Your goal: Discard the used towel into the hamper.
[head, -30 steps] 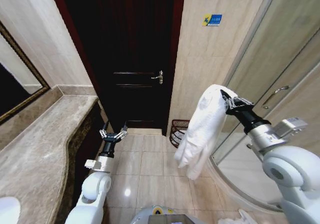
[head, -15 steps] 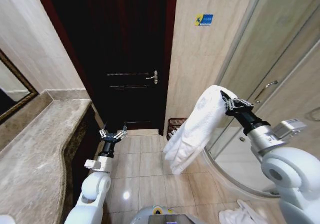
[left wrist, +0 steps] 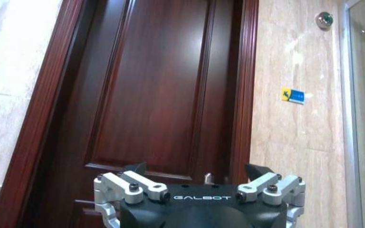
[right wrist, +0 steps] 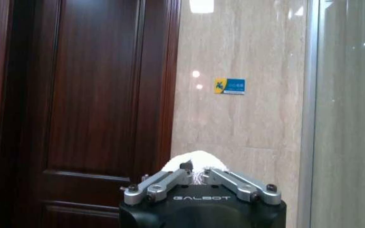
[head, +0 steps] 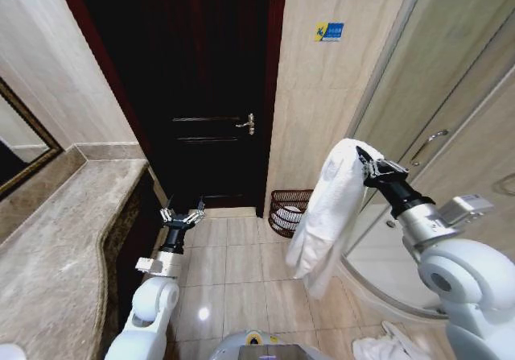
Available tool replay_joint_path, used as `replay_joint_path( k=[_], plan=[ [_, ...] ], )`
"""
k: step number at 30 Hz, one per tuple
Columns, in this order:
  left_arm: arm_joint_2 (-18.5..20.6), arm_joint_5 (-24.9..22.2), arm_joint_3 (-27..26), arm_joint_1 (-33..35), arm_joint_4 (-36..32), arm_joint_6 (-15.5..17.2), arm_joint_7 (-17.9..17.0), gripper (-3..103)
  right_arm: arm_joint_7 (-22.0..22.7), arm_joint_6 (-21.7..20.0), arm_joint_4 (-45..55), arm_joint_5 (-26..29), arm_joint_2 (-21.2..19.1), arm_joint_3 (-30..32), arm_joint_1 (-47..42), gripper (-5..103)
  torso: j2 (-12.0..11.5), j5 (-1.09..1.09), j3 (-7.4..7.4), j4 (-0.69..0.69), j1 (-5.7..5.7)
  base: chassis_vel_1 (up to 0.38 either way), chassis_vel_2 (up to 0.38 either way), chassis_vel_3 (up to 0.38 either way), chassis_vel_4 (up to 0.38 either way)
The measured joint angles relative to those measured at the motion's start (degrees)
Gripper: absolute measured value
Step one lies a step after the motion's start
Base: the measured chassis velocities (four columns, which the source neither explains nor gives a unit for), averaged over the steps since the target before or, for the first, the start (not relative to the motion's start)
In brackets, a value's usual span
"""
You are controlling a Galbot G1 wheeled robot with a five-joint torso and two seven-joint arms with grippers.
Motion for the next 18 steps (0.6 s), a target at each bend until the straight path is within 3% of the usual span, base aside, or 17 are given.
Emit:
replay_joint_path(
  k=[18],
  plan=[
    [0.1,0.1,0.1,-0.1,-0.4,0.4,0.2,100,0.4,0.3,0.0,0.2,0.0,0.8,0.5,1,0.0,-0.01,0.01,0.00,0.02,-0.062,0.066,0.069,-0.063]
  ],
)
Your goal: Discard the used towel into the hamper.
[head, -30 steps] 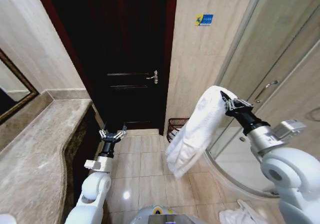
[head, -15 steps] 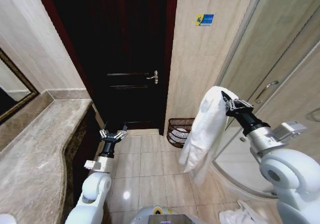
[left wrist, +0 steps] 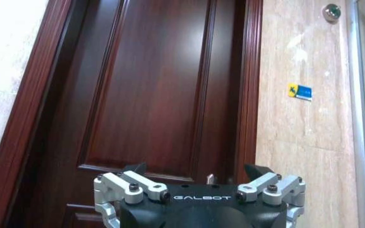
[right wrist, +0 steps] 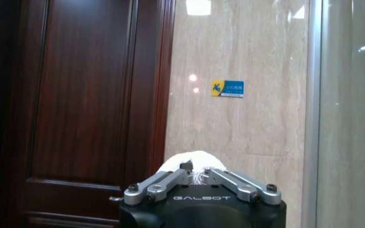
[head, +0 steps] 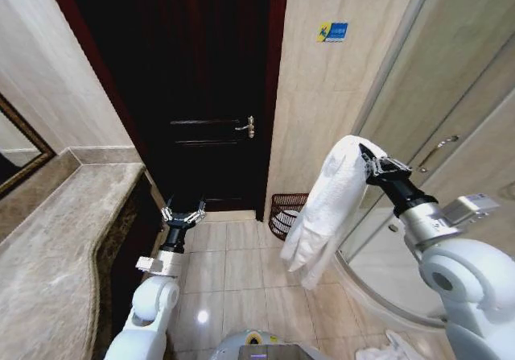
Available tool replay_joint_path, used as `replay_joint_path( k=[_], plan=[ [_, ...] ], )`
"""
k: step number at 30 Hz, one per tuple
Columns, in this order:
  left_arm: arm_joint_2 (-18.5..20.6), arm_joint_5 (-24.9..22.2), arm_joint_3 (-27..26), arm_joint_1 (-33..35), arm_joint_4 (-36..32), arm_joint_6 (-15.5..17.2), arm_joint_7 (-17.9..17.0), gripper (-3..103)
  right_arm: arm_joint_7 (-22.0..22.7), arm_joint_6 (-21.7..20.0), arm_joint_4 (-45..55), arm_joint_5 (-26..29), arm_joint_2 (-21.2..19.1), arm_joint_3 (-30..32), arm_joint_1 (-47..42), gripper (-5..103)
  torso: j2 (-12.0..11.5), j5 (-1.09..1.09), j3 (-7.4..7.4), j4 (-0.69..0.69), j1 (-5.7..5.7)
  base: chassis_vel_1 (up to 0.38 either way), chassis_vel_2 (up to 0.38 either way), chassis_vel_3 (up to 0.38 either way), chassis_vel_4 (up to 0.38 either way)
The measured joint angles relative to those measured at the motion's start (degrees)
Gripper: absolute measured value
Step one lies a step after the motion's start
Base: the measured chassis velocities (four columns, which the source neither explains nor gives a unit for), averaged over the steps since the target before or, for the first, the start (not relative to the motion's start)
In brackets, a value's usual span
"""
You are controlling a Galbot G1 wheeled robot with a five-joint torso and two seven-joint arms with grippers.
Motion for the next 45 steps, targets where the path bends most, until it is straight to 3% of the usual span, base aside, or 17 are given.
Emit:
replay_joint_path(
  k=[45],
  plan=[
    [0.0,0.2,0.0,-0.1,0.0,0.4,0.4,100,0.2,-0.2,-3.6,0.0,-1.4,0.5,5.6,1,0.0,0.01,-0.02,0.00,-0.05,-0.072,0.070,0.070,-0.071]
  ],
)
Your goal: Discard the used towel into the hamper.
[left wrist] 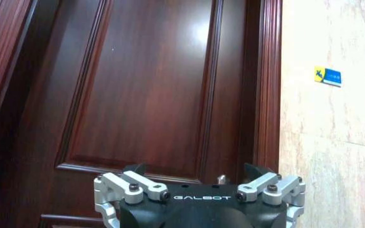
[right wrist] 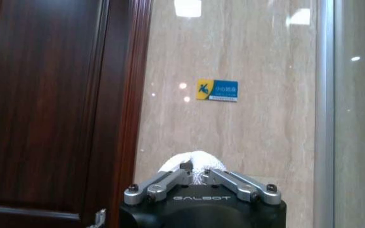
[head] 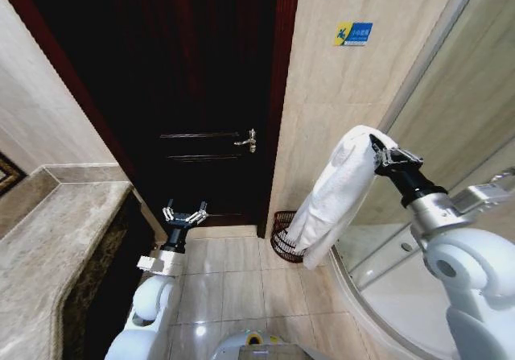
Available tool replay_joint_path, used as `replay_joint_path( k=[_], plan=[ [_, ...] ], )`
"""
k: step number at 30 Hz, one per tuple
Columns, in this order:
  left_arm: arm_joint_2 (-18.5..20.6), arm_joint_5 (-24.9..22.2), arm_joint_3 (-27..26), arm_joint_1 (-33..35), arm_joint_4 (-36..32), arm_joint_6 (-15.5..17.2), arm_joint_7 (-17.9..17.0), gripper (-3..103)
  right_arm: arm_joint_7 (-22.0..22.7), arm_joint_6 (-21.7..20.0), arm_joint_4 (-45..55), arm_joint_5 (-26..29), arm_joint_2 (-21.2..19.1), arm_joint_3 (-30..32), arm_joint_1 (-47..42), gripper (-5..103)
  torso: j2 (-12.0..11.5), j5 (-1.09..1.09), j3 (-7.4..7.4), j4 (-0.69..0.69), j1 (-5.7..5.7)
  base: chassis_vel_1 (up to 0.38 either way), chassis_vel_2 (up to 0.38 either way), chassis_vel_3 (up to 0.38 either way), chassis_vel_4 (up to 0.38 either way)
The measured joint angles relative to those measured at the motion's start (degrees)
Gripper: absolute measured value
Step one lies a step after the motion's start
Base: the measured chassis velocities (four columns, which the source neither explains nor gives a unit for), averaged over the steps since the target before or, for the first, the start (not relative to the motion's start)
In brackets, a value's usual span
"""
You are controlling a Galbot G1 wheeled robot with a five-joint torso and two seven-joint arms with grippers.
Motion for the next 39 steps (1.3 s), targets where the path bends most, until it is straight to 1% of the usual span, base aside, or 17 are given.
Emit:
replay_joint_path(
  k=[11,15,17,19,24,27,29,30,33,35,38,39],
  plan=[
    [-0.1,0.0,0.0,0.1,0.2,-0.3,0.1,100,-0.2,0.2,-0.5,-0.4,-0.2,-0.2,0.4,1,0.0,0.01,0.01,0.01,0.05,-0.115,0.108,0.105,-0.105],
    [-0.1,0.0,0.0,0.1,0.2,-0.3,0.1,100,-0.2,0.3,-0.2,-0.7,-0.1,0.0,0.2,1,0.0,-0.01,0.01,0.00,0.05,-0.135,0.134,0.132,-0.126],
    [-0.2,0.0,0.0,0.1,0.2,-0.4,0.1,100,-0.1,0.4,0.0,-0.8,-0.1,0.0,0.2,1,0.0,0.02,0.01,0.00,0.05,-0.114,0.116,0.125,-0.105],
    [-0.3,0.1,0.1,0.2,0.2,-0.4,0.2,100,0.2,0.5,0.2,-1.0,0.0,0.1,0.2,1,0.0,-0.01,0.02,0.01,0.07,-0.097,0.104,0.080,-0.088],
    [-0.3,0.1,0.1,0.3,0.3,-0.5,0.2,100,1.3,0.6,0.3,-1.0,-0.5,0.2,0.7,1,0.0,0.00,0.01,0.00,0.05,-0.019,0.039,0.021,-0.019],
    [-0.3,0.1,0.1,0.4,0.3,-0.5,0.3,100,1.7,0.9,-1.4,-1.0,-1.3,0.2,2.1,1,0.0,0.00,0.00,0.00,0.01,0.000,0.000,0.000,0.000],
    [-0.4,0.2,0.1,0.5,0.2,-0.5,0.3,100,1.6,1.9,-4.2,-1.0,-2.9,0.0,3.9,1,0.0,0.02,0.01,0.00,0.01,0.000,0.000,0.000,0.000],
    [-0.4,0.2,0.1,0.5,0.2,-0.5,0.3,100,1.6,1.9,-4.2,-1.0,-2.9,0.0,3.9,1,0.0,0.02,0.01,0.00,0.01,0.000,0.000,0.000,0.000],
    [-0.6,0.9,0.8,0.2,0.2,-0.5,0.4,100,0.7,4.1,-9.4,-1.0,-5.8,-0.2,6.1,1,0.0,0.01,0.01,0.00,0.01,0.000,0.000,0.000,0.000],
    [-0.7,1.1,0.9,0.3,0.3,-0.5,0.5,100,0.4,4.4,-10.7,-0.8,-6.4,-0.4,6.8,1,0.0,0.01,0.01,0.00,0.02,0.000,0.000,0.000,0.000],
    [-1.2,1.6,1.0,0.4,0.3,-0.5,0.5,100,-1.2,5.6,-15.2,0.1,-8.8,-1.0,9.4,1,0.0,0.02,0.01,0.01,0.03,0.000,0.000,0.000,0.000],
    [-1.2,1.6,1.0,0.4,0.3,-0.5,0.5,100,-1.2,5.6,-15.2,0.1,-8.8,-1.0,9.4,1,0.0,0.02,0.01,0.01,0.03,0.000,0.000,0.000,0.000]
  ],
)
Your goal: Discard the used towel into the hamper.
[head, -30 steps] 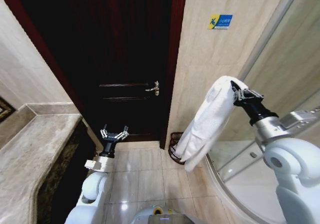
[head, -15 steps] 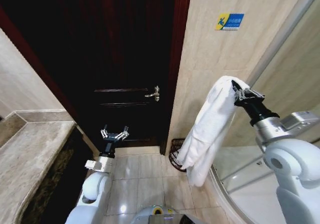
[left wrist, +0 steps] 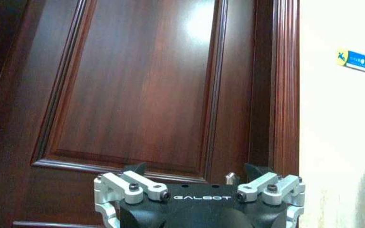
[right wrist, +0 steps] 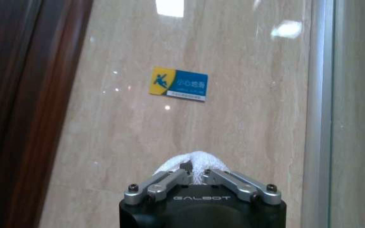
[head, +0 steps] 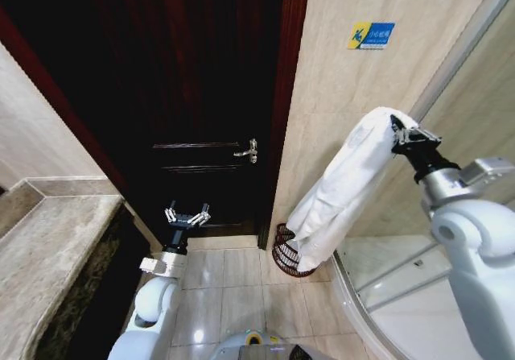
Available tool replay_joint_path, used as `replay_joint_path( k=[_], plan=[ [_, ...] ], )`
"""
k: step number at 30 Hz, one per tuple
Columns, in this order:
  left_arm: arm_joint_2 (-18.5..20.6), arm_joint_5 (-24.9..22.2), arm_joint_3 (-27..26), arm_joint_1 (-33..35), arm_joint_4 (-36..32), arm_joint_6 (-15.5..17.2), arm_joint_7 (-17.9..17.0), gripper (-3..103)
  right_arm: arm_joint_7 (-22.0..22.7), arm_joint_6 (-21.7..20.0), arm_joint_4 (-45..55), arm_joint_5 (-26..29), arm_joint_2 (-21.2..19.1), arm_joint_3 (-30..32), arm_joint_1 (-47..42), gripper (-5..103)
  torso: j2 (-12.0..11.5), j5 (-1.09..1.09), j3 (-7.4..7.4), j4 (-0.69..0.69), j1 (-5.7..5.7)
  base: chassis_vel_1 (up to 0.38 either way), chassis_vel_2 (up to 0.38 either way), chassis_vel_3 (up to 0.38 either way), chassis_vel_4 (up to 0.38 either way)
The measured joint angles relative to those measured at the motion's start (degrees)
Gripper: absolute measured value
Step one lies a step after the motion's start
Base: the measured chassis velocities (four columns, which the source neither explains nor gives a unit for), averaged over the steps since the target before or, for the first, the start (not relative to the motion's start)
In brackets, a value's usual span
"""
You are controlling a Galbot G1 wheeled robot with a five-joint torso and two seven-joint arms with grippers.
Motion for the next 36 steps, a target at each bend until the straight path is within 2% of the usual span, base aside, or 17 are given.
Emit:
replay_joint_path(
  k=[8,11,12,15,16,20,28,36],
  plan=[
    [-0.5,0.7,0.0,0.1,0.0,0.1,0.0,100,-1.3,0.2,-4.0,5.5,-4.7,-0.5,4.4,1,0.0,-0.02,0.00,-0.01,0.00,0.000,0.000,0.000,0.000],
    [-0.7,1.0,-0.1,0.3,-0.2,0.1,0.0,100,-1.4,0.3,-6.0,10.0,-7.2,-1.0,7.4,1,0.0,-0.03,0.00,-0.01,0.00,0.000,0.000,0.000,0.000],
    [-0.7,1.0,-0.1,0.3,-0.2,0.1,0.0,100,-1.4,0.3,-6.0,10.0,-7.2,-1.0,7.4,1,0.0,-0.03,0.00,-0.01,0.00,0.000,0.000,0.000,0.000],
    [-1.2,1.7,-0.3,0.6,-0.7,0.0,0.0,100,-2.2,0.4,-10.1,16.9,-10.3,-3.2,12.6,1,0.0,-0.01,0.00,-0.01,0.00,0.000,0.000,0.000,0.000],
    [-1.2,1.7,-0.3,0.6,-0.7,0.0,0.0,100,-2.2,0.4,-10.1,16.9,-10.3,-3.2,12.6,1,0.0,-0.01,0.00,-0.01,0.00,0.000,0.000,0.000,0.000],
    [-2.0,2.2,-0.8,1.1,-1.7,0.0,-0.1,100,-3.5,-0.2,-14.8,23.8,-12.0,-7.5,19.2,1,0.0,-0.02,0.00,0.00,0.00,0.000,0.000,0.000,0.000],
    [-2.3,2.5,-0.4,0.8,-1.9,0.0,-0.3,100,-3.3,-0.8,-18.2,25.7,-10.7,-13.2,24.8,1,0.0,-0.02,0.00,0.00,0.00,0.000,0.000,0.000,0.000],
    [-1.9,2.2,-0.4,0.6,-1.6,0.0,-0.4,100,-3.9,0.3,-22.5,22.1,-7.7,-15.5,24.5,1,0.0,-0.02,0.00,0.00,0.01,0.000,0.000,0.000,0.000]
  ],
)
